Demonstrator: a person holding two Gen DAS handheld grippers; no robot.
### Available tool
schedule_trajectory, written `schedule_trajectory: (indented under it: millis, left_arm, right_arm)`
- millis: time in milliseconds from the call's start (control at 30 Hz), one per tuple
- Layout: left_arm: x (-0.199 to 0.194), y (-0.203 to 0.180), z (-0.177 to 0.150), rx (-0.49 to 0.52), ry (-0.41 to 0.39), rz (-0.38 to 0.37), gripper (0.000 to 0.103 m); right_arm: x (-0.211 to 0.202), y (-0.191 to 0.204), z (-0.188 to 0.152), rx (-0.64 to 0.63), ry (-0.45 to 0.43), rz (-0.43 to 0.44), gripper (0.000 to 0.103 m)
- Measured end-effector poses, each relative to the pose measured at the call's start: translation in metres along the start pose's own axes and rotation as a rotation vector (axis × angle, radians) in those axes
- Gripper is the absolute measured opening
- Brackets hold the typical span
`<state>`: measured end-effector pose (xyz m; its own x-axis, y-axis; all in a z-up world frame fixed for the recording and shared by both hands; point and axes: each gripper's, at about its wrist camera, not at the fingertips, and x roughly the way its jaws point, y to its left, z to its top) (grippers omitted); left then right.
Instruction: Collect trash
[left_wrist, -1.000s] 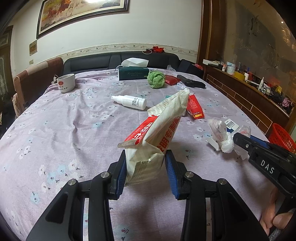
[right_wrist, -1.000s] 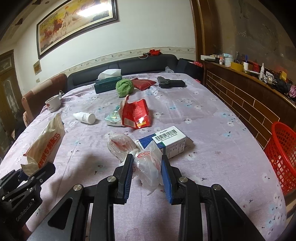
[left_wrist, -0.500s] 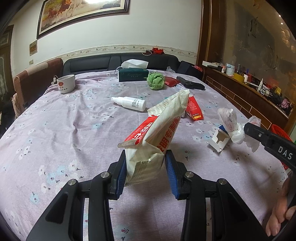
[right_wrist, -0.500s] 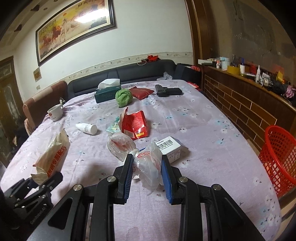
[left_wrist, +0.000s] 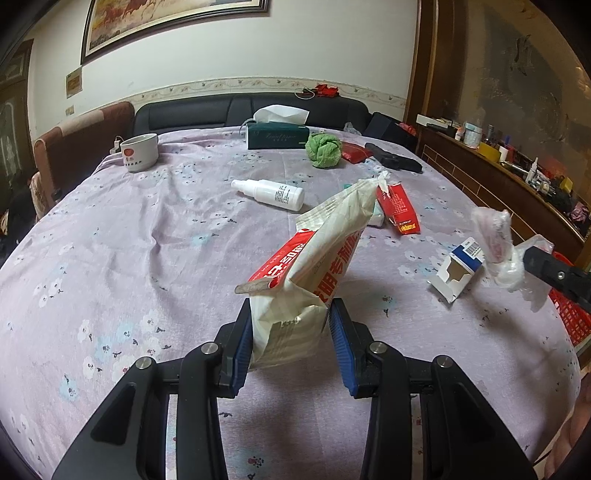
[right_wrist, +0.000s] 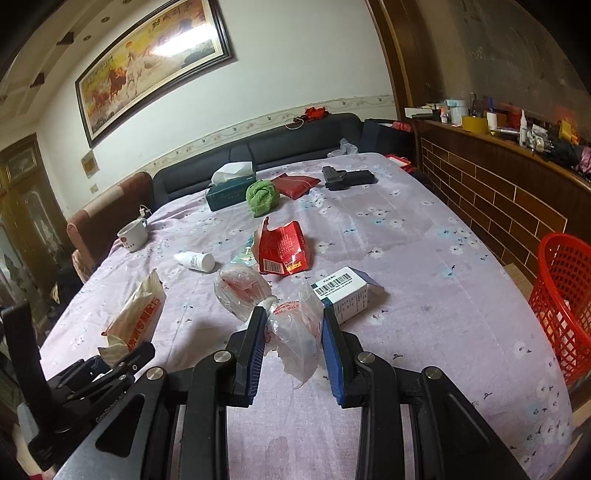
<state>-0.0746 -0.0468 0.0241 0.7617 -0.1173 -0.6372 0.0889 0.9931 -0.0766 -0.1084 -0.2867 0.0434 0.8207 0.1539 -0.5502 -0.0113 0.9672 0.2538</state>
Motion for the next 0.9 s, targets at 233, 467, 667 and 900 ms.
schedule_trajectory:
  millis: [233,467,667,900]
  left_arm:
    - [0.001,0.000,0.000,-0.001,0.005,0.013,0.038]
    - [-0.001,-0.003,-0.002,0.008,0.012,0.021,0.038]
    - [-0.002,-0.005,-0.005,0.023,0.022,0.017,0.038]
    - [-0.004,-0.002,-0.006,0.011,0.023,0.009,0.038]
  right_arm:
    - [-0.010,0.003,-0.005,-0.009,-0.001,0.037,0.032]
    - [-0.014,0.004,-0.008,-0.025,0.009,0.048,0.032]
    - [-0.017,0.006,-0.008,-0.029,0.008,0.052,0.032]
    - [-0.015,0.009,-0.007,-0.037,0.008,0.052,0.032]
